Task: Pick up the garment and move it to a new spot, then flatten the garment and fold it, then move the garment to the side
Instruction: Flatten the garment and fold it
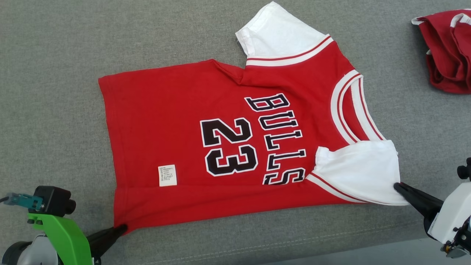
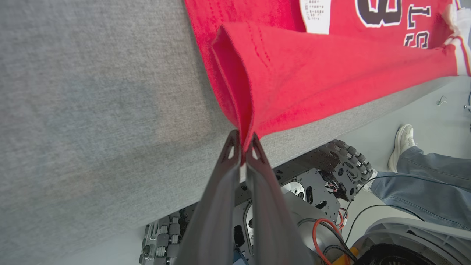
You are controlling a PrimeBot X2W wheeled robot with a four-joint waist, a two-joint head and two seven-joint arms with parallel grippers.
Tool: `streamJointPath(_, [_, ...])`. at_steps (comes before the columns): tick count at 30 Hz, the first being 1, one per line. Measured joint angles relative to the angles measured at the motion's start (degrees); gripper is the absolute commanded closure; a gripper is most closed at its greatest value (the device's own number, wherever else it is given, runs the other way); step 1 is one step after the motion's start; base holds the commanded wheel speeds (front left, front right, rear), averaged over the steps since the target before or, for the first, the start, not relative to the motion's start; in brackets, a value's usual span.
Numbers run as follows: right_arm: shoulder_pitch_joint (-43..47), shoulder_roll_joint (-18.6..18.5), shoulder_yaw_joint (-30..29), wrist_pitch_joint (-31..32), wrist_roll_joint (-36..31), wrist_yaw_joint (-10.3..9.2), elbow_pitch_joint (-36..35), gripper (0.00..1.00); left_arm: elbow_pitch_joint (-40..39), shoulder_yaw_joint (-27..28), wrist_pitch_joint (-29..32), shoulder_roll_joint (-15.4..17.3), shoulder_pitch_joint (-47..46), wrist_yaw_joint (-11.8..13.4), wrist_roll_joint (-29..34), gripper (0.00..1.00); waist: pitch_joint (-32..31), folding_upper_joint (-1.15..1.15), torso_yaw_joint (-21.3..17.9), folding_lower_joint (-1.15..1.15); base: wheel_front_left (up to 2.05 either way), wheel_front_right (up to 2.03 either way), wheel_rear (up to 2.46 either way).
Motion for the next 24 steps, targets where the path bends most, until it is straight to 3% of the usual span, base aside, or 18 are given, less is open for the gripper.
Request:
streamJointPath(1, [-0.09,-0.01,0.05,0.0,-0.27,-0.07,0.0,1.0,0.0,0.13,-0.01,0.08,0.0,0.01,0.01,1.0,0.01,0.0,-0.01,0.0,0.0,0.0,0.0])
streamJointPath(2, [-0.21,-0.02,0.08,0.0,-0.55,-0.36,-0.02,0.87,0.0,0.34,-0.04,0.08,0.0,0.02,0.01,1.0,0.0,0.0,-0.03,0.0,0.0,0.0,0.0])
streamJointPath(3, [-0.21,-0.02,0.08,0.0,-0.55,-0.36,-0.02,0.67,0.0,0.34,-0.04,0.08,0.0,0.02,0.01,1.0,0.0,0.0,-0.03,0.0,0.0,0.0,0.0])
streamJointPath(4, [-0.6,-0.04,0.05,-0.05,-1.0,-0.47,-0.08,0.55,0.02,0.44,-0.1,0.07,-0.01,0.05,0.01,0.86,-0.05,0.0,-0.06,0.0,0.0,0.0,0.0])
streamJointPath(5, [-0.85,-0.04,0.04,-0.09,-1.22,-0.49,-0.05,0.51,0.1,0.43,-0.1,0.05,0.0,0.07,0.01,0.71,-0.16,0.0,-0.08,0.0,0.0,0.0,0.0])
streamJointPath(6, [-1.1,-0.04,0.07,-0.09,-1.4,-0.51,-0.09,0.5,0.03,0.34,-0.09,0.05,0.01,0.19,0.01,0.66,-0.29,0.0,-0.11,0.0,0.0,0.0,0.0])
streamJointPath(7, [-1.35,-0.04,0.07,-0.09,-1.43,-0.54,-0.16,0.4,-0.11,0.23,-0.03,0.07,0.05,0.21,0.01,0.61,-0.38,0.0,-0.14,0.0,0.0,0.0,0.0])
streamJointPath(8, [-1.54,-0.04,0.05,-0.09,-1.44,-0.55,-0.18,0.14,-0.27,0.15,0.01,0.07,0.08,0.21,0.0,0.28,-0.4,0.0,-0.16,0.0,0.0,0.0,0.0])
streamJointPath(9, [-1.61,-0.04,0.04,-0.1,-1.47,-0.58,-0.18,0.0,-0.34,0.15,-0.01,0.05,0.09,0.21,0.0,0.0,-0.42,0.0,-0.15,0.0,0.0,0.0,0.0])
streamJointPath(17, [-1.69,0.02,-0.08,-1.19,-3.38,-1.41,0.19,0.0,-0.34,-0.62,0.55,0.14,1.41,0.23,0.25,0.0,-1.09,0.0,0.04,0.0,0.0,0.0,0.0])
streamJointPath(24, [-5.69,-2.93,-2.85,-3.69,-7.57,-1.46,-1.31,0.0,0.47,3.68,-1.59,5.42,1.14,0.79,7.73,0.0,-1.55,0.0,0.14,0.0,0.0,0.0,0.0])
